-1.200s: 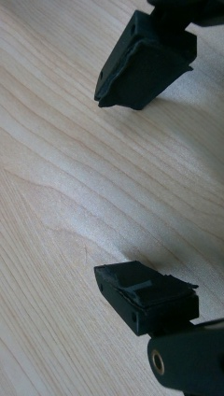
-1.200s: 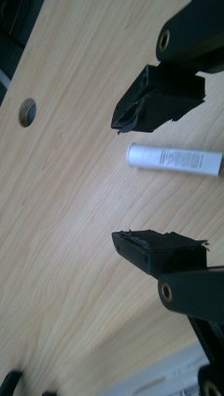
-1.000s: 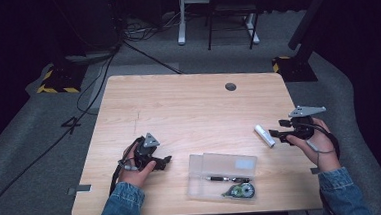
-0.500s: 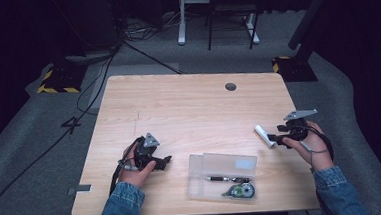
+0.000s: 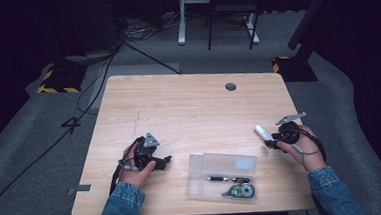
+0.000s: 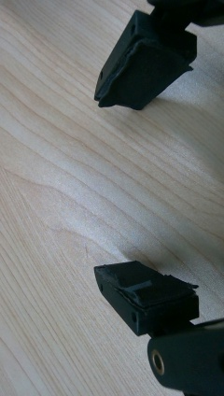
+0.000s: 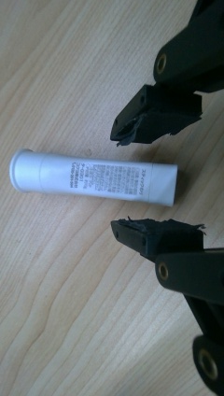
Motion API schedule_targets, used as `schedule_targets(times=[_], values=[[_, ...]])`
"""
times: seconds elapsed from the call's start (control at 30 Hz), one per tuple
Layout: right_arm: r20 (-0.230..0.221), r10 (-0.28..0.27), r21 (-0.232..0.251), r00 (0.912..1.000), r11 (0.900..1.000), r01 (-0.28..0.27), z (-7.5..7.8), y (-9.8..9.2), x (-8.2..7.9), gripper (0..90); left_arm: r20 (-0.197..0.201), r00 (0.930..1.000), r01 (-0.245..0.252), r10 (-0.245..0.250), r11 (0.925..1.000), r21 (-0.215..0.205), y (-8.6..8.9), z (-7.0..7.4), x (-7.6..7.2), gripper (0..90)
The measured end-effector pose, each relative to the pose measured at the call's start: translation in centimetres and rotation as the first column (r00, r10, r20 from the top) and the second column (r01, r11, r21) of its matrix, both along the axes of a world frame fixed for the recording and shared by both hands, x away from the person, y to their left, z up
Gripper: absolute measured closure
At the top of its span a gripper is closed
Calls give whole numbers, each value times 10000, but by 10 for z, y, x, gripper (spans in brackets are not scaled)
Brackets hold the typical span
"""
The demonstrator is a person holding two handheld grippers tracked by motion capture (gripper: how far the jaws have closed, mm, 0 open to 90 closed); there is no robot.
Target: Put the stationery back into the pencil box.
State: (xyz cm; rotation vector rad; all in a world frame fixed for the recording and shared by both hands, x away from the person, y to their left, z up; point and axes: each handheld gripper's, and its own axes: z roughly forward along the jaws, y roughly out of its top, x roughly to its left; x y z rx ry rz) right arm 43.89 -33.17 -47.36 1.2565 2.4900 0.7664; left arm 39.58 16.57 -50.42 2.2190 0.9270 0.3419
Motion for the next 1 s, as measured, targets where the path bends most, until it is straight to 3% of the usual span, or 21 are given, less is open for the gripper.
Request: schedule_targets(times=[0.3,0.43,1.0], values=[[-112,-277,-126,9996,9995,275,-4,1,1,599,-6,10000,-5,5,10000,-10,0,0,0,154],[-256,-353,-254,9990,9991,347,-2,1,0,707,3,10000,0,0,10000,1,0,0,0,154],[-286,-413,-278,9987,9988,405,-2,2,0,713,1,10000,0,0,10000,2,0,0,0,154]])
